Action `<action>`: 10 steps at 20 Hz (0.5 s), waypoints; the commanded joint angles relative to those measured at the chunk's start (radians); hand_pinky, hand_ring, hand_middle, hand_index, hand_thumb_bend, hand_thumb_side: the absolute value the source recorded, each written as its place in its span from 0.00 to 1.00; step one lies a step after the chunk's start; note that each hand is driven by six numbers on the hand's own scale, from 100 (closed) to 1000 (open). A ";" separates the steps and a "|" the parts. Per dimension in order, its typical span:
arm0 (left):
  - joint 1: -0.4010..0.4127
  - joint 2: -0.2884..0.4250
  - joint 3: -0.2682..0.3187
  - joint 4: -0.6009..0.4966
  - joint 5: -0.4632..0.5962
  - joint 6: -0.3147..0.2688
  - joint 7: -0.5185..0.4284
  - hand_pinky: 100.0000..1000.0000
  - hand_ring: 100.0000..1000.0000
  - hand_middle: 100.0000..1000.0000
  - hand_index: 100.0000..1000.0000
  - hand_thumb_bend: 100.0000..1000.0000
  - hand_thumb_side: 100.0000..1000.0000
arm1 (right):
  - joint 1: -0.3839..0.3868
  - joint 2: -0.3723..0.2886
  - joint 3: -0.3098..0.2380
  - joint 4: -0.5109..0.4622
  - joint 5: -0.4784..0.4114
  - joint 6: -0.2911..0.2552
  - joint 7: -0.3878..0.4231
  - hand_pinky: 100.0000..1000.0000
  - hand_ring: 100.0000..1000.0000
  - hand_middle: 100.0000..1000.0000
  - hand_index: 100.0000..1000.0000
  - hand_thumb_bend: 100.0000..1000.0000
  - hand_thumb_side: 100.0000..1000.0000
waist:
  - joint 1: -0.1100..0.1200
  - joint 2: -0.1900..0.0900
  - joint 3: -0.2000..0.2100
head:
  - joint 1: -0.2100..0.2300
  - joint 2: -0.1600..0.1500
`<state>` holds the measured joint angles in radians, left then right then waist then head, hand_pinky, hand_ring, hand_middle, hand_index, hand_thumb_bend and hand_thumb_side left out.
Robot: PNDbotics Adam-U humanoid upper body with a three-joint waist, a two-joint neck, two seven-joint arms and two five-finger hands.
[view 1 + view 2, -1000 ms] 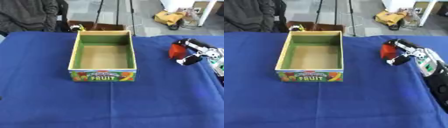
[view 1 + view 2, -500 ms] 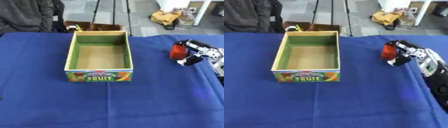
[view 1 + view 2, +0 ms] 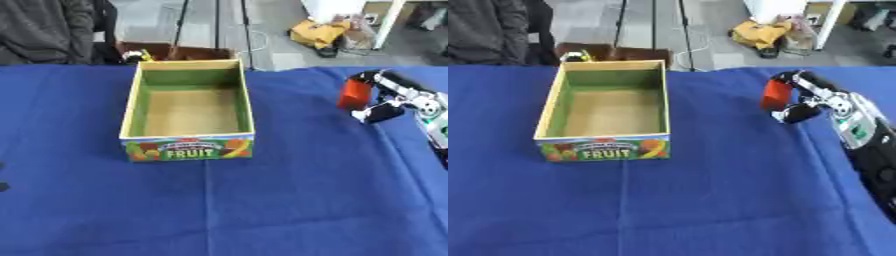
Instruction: Pick up objects on the table and place them in the box.
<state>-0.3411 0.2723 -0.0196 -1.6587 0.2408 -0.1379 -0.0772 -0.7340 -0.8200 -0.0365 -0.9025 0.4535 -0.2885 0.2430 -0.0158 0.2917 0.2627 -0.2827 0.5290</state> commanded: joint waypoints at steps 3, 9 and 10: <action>0.001 0.008 0.015 -0.015 -0.011 -0.003 0.005 0.57 0.71 0.61 0.79 0.73 0.79 | -0.025 -0.023 0.005 -0.080 -0.085 -0.003 -0.011 0.12 0.27 0.14 0.36 0.00 0.01 | -0.011 -0.042 -0.008 | -0.002 -0.018; 0.011 0.007 0.017 -0.014 -0.016 -0.005 0.008 0.57 0.71 0.61 0.79 0.73 0.79 | -0.084 0.015 0.041 -0.172 -0.140 -0.010 0.020 0.13 0.27 0.15 0.36 0.00 0.01 | -0.024 -0.064 -0.003 | -0.017 -0.030; 0.013 0.006 0.017 -0.013 -0.017 -0.005 0.008 0.58 0.71 0.61 0.79 0.73 0.79 | -0.100 0.026 0.051 -0.185 -0.141 -0.012 0.031 0.13 0.27 0.15 0.36 0.00 0.01 | -0.026 -0.066 0.000 | -0.021 -0.032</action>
<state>-0.3220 0.2721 -0.0138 -1.6584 0.2274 -0.1416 -0.0716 -0.8103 -0.7788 0.0114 -1.0499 0.3270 -0.2972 0.2638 -0.0441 0.2465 0.2633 -0.2975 0.5085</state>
